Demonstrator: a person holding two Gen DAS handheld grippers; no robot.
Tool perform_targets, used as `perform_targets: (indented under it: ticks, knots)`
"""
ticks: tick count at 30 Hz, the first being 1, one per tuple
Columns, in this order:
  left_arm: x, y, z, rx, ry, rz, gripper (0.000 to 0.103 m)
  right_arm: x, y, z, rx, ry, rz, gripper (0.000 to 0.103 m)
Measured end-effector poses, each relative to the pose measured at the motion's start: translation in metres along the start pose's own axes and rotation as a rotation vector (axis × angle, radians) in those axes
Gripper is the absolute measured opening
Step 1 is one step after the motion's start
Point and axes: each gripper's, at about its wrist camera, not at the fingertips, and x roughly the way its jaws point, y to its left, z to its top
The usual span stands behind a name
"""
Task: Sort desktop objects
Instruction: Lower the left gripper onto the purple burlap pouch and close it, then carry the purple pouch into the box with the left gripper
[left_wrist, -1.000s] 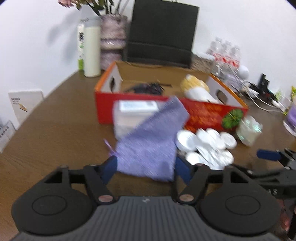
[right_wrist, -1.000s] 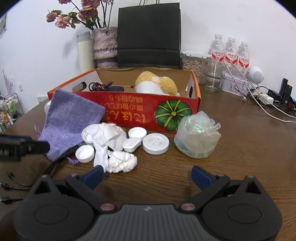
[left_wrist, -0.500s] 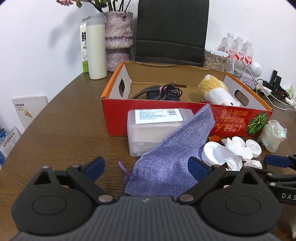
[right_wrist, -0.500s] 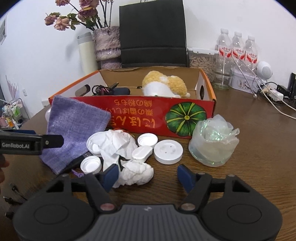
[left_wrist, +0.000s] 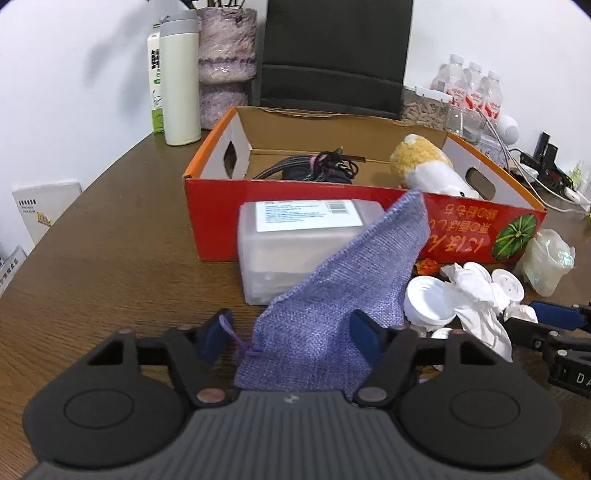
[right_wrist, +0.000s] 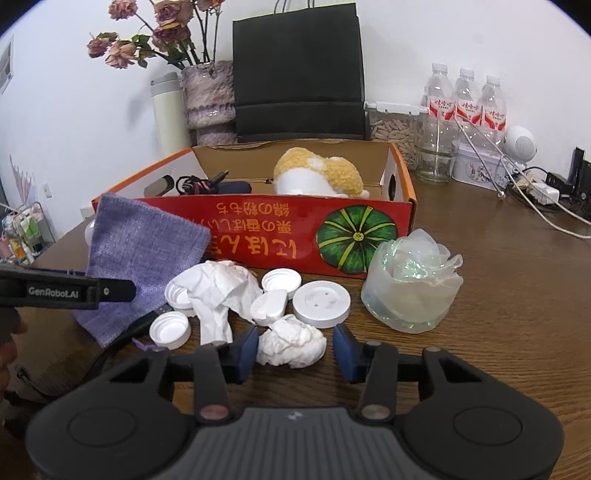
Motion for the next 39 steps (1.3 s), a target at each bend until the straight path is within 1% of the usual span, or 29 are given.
perform_targets:
  ticks: [1,2,4,6,9,11,13,18,22,23,28,35,39]
  knots:
    - [0.000,-0.001,0.000,0.003,-0.004,-0.001,0.061,0.000,0.001,0.000,-0.004,-0.001,-0.003,0.044]
    - [-0.001,-0.003,-0.001,0.009,-0.007,0.002,0.051,0.000,0.001,-0.001,-0.008,-0.002,-0.005,0.044]
    - [-0.003,-0.006,-0.002,0.029,-0.015,0.010,0.043,-0.001,0.002,-0.001,-0.014,-0.004,-0.009,0.044]
    - [-0.006,-0.008,-0.004,0.044,-0.026,0.003,0.019,-0.002,0.003,-0.002,-0.014,-0.006,-0.010,0.044]
    - [-0.014,-0.011,-0.006,0.053,-0.064,0.010,0.012,-0.004,0.002,-0.004,-0.010,-0.007,-0.008,0.040]
    - [-0.020,-0.012,-0.007,0.057,-0.086,0.015,0.010,-0.006,0.002,-0.005,-0.007,-0.008,-0.006,0.037]
    - [-0.026,-0.013,-0.008,0.068,-0.106,0.021,0.010,-0.008,0.002,-0.006,-0.003,-0.009,-0.001,0.031]
    - [-0.045,-0.016,-0.007,0.086,-0.167,0.039,0.009,-0.016,0.003,-0.008,0.002,-0.024,-0.001,0.025]
    - [-0.062,-0.020,-0.003,0.097,-0.220,0.040,0.009,-0.026,0.006,-0.007,-0.004,-0.053,-0.018,0.023]
    - [-0.065,-0.021,-0.003,0.098,-0.232,0.038,0.007,-0.029,0.006,-0.006,-0.005,-0.062,-0.020,0.023]
    - [-0.081,-0.027,0.001,0.117,-0.288,0.025,0.005,-0.045,0.009,0.000,-0.012,-0.112,-0.027,0.023]
    - [-0.095,-0.034,0.006,0.128,-0.334,0.007,0.004,-0.059,0.014,0.013,-0.020,-0.162,-0.027,0.023]
    - [-0.103,-0.034,0.017,0.113,-0.369,-0.008,0.004,-0.066,0.017,0.023,-0.027,-0.195,-0.025,0.023]
